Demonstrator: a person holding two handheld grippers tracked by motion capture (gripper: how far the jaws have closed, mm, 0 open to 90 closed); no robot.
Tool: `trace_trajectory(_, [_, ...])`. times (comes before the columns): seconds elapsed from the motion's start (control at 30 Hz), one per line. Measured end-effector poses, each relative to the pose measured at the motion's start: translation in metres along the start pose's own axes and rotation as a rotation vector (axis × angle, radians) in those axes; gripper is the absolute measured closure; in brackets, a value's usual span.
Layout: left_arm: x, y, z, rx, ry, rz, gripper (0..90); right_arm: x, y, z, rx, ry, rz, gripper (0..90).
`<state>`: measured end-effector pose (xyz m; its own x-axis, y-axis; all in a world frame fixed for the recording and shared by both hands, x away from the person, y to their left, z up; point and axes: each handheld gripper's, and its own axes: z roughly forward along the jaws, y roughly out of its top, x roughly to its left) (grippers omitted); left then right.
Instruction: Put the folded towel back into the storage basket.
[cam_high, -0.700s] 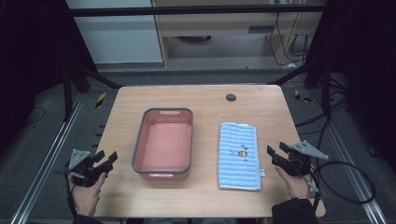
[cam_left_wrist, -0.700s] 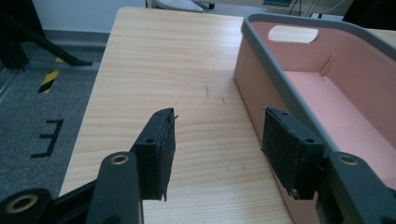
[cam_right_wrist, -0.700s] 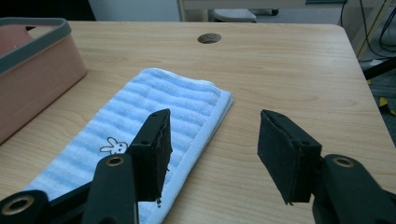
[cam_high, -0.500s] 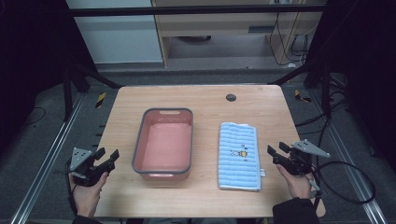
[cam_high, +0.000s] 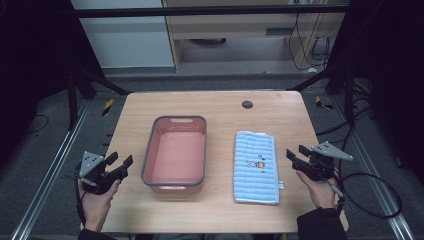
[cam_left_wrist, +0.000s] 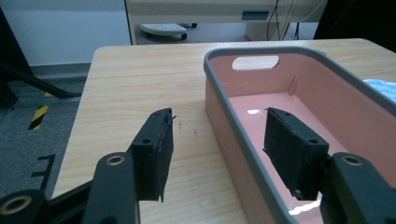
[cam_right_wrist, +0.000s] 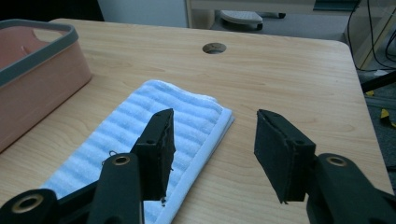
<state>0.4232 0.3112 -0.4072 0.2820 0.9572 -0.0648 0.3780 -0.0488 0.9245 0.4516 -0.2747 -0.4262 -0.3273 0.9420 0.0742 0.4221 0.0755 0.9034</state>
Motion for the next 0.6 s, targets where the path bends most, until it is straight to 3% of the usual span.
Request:
trace_trajectory(0.27, [-0.017, 0.020, 0.002, -0.034, -0.033, 0.021, 42.7, -0.001, 0.021, -0.004, -0.023, -0.010, -0.013, 46.2])
trace_trajectory(0.3, [-0.025, 0.025, 0.003, -0.043, -0.037, 0.040, 42.7, -0.001, 0.023, -0.004, -0.025, -0.012, -0.007, 45.8])
trace_trajectory(0.6, [-0.058, 0.041, 0.008, -0.057, -0.082, 0.078, 43.1, 0.001, 0.042, -0.003, -0.040, -0.013, -0.009, 45.5])
